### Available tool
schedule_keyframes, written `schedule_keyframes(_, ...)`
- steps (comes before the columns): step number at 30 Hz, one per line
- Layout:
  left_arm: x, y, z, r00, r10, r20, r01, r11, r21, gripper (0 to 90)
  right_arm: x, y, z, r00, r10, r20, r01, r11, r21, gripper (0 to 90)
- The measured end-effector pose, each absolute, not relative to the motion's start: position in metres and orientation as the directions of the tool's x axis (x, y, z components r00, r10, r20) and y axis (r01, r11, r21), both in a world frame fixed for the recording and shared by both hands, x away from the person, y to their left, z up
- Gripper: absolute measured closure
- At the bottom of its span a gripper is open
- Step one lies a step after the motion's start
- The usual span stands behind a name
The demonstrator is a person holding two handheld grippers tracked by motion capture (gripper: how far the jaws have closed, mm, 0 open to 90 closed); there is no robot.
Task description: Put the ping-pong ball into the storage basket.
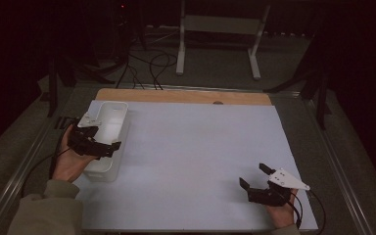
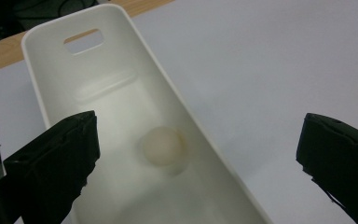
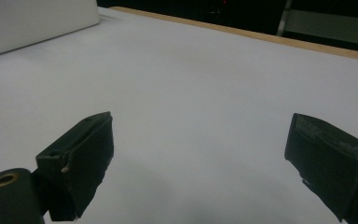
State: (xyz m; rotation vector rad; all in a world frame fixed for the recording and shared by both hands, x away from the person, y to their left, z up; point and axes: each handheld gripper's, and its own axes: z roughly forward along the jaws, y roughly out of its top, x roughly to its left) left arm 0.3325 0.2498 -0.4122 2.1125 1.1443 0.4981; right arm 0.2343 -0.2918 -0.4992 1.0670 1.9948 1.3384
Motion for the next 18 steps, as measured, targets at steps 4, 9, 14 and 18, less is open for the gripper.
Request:
schedule_keyframes(4,0.3309,0.2478,-0.4119,0.544,0.839,0.014,0.574,-0.385,0.723,0.0,0.2342,-0.2918,-0.4994,-0.562,0.827,0.018,0.328,0.203,0.923,7.2)
schedule_keyframes(9,0.3288,0.2465,-0.4109,0.551,0.834,0.009,0.563,-0.38,0.734,0.0,0.2344,-0.2921,-0.4995,-0.562,0.827,0.018,0.328,0.202,0.923,7.2)
schedule_keyframes(14,0.3272,0.2453,-0.4123,0.558,0.83,0.003,0.557,-0.377,0.74,0.0,0.2346,-0.2917,-0.4997,-0.561,0.827,0.017,0.329,0.204,0.922,7.2)
schedule_keyframes(18,0.3255,0.2434,-0.4139,0.564,0.825,0.001,0.548,-0.376,0.747,0.0,0.235,-0.2916,-0.4999,-0.562,0.827,0.018,0.33,0.204,0.922,7.2)
